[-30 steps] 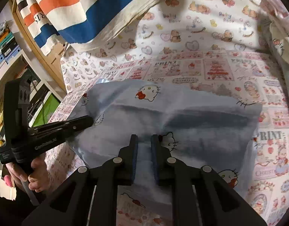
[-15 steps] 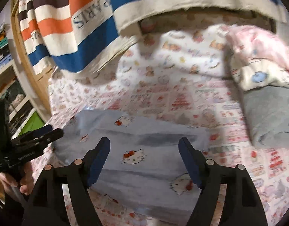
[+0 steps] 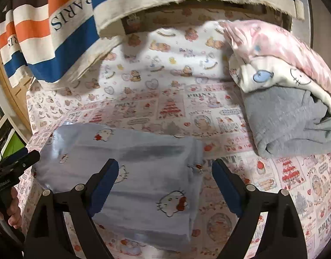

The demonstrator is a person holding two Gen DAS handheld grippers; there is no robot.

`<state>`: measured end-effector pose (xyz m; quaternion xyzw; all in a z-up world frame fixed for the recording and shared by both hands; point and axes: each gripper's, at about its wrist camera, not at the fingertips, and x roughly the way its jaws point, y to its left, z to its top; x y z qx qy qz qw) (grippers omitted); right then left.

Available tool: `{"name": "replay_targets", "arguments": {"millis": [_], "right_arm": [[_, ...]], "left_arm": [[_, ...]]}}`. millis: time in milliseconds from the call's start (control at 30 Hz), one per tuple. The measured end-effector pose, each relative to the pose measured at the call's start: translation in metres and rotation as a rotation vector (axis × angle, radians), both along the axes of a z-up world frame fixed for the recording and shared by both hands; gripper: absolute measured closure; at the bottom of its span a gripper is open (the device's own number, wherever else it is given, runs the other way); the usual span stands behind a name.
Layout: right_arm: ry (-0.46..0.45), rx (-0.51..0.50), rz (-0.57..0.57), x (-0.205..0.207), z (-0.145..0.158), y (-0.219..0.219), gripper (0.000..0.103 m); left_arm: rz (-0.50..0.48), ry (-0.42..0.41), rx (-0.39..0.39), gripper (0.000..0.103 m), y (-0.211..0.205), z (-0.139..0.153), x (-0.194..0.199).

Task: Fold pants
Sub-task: 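Open both tools and place them on either side of the folded pants, then grasp the folded pants with both tools and lift them off the bed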

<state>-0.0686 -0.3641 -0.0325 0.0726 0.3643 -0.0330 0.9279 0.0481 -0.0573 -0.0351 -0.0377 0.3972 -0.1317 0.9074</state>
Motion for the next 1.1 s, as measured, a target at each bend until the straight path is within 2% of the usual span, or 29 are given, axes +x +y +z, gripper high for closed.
{"name": "replay_targets", "arguments": {"millis": [67,100,233,300,333,400,533,567,600,633,733,767,833,867,933,967,1000,1033,1100], "right_arm": [[0.012,0.004,-0.014,-0.001,-0.004,-0.006,0.014],[0.019,0.021,-0.013,-0.001,-0.006,-0.01,0.014],[0.046,0.162,0.024,-0.002,-0.016,-0.028,0.014],[0.05,0.253,0.052,-0.002,-0.021,-0.037,0.014],[0.053,0.313,0.059,-0.001,-0.024,-0.042,0.014],[0.046,0.361,0.056,0.0,-0.028,-0.045,0.014],[0.045,0.293,0.086,0.006,-0.028,-0.036,0.014],[0.045,0.279,0.091,0.008,-0.028,-0.034,0.014],[0.044,0.272,0.093,0.01,-0.029,-0.033,0.014],[0.042,0.259,0.085,0.011,-0.029,-0.033,0.018],[0.037,0.232,0.045,0.013,-0.03,-0.035,0.031],[0.033,0.236,0.044,0.013,-0.03,-0.036,0.031],[0.03,0.228,0.054,0.013,-0.031,-0.033,0.032],[0.029,0.208,0.057,0.014,-0.031,-0.029,0.035],[0.031,0.176,0.058,0.014,-0.032,-0.022,0.053],[0.038,0.174,0.067,0.014,-0.033,-0.02,0.062],[0.049,0.179,0.079,0.016,-0.034,-0.018,0.087],[0.053,0.194,0.086,0.016,-0.036,-0.017,0.1],[0.039,0.191,0.103,0.015,-0.034,-0.013,0.1]], "left_arm": [[-0.021,0.052,-0.061,0.006,0.005,-0.005,0.005],[-0.032,0.078,-0.099,0.011,0.008,-0.008,0.008],[-0.057,0.163,-0.232,0.02,0.018,-0.018,0.019],[-0.05,0.182,-0.245,0.028,0.019,-0.024,0.024],[-0.06,0.165,-0.239,0.028,0.017,-0.023,0.025],[-0.073,0.163,-0.223,0.032,0.013,-0.024,0.03],[-0.104,0.171,-0.245,0.033,0.008,-0.025,0.038],[-0.107,0.168,-0.245,0.038,0.007,-0.025,0.038],[-0.109,0.17,-0.258,0.051,0.007,-0.027,0.039],[-0.106,0.175,-0.278,0.056,0.01,-0.029,0.039],[-0.102,0.179,-0.319,0.058,0.013,-0.03,0.04],[-0.105,0.184,-0.326,0.063,0.013,-0.031,0.04],[-0.117,0.182,-0.332,0.063,0.011,-0.032,0.039],[-0.127,0.179,-0.326,0.064,0.008,-0.031,0.038],[-0.14,0.173,-0.305,0.068,0.001,-0.032,0.037],[-0.141,0.173,-0.294,0.08,-0.001,-0.032,0.037],[-0.142,0.173,-0.297,0.094,-0.003,-0.034,0.036],[-0.147,0.175,-0.305,0.095,-0.004,-0.035,0.035],[-0.151,0.142,-0.252,0.097,-0.01,-0.03,0.03]]}}
